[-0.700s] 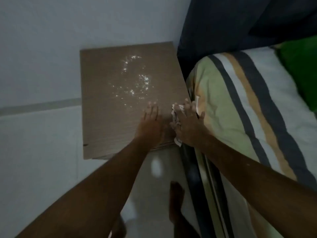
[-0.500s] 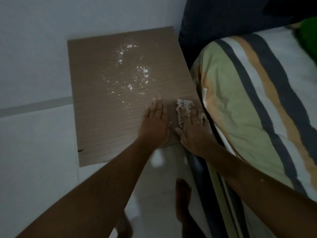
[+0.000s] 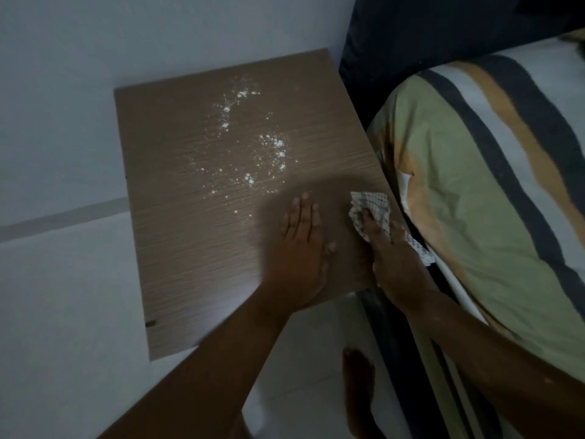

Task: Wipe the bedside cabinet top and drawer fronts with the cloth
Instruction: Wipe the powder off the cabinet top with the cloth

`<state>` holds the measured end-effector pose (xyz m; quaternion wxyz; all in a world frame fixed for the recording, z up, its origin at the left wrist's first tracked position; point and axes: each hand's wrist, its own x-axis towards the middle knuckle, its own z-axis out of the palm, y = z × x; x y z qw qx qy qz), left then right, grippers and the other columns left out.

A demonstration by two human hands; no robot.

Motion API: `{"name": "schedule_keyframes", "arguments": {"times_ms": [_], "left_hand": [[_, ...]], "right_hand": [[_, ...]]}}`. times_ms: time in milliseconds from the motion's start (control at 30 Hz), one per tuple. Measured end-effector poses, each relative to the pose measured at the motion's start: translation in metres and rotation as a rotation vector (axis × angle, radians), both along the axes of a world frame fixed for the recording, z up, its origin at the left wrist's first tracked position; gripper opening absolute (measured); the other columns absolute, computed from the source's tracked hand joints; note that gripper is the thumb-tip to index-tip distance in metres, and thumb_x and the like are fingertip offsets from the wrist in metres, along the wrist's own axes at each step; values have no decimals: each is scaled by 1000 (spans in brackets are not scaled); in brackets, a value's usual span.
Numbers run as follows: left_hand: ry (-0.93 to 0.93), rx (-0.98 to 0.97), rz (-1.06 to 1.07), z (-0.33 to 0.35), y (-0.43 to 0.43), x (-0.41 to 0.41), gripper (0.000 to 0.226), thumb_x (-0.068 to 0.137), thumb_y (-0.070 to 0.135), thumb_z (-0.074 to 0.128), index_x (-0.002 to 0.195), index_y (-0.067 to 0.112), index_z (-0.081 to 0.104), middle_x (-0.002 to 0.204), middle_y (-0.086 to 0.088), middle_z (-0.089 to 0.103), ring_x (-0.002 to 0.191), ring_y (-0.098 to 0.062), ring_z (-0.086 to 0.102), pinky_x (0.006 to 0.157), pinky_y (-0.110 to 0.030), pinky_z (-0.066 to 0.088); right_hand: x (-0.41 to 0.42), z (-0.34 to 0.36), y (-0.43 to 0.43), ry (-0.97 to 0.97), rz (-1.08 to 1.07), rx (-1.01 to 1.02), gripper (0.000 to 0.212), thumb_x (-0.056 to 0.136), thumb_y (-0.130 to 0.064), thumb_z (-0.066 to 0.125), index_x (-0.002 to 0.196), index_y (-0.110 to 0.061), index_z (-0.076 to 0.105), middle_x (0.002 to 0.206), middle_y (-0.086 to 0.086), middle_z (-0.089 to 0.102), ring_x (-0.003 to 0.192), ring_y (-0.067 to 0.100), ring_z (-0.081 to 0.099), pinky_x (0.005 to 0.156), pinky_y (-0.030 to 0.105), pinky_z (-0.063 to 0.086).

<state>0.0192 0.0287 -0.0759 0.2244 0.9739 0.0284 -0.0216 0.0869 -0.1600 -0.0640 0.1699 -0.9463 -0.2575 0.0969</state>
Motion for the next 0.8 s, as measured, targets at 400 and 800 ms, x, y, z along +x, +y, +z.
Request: {"name": "schedule_keyframes", "arguments": {"times_ms": [400,800], "left_hand": [[-71,159,104,12,85,82,76,102,46,37,159,1,16,167,-24,0,154,-40,-8,122,-42,-8],[33,159,177,-2,139,124,66,107,43,21,158,2,17,167,-19,5,156,-32,-2,127,-47,1]], "right_hand": [[203,57,168,-60,11,88,101,76,-7,79,157,-22,20,155,16,33,137,33,39,114,39,36],[278,14,220,-39,84,-200,54,106,-39,28,158,-29,14,163,16,14,151,32,5,121,46,9]]}}
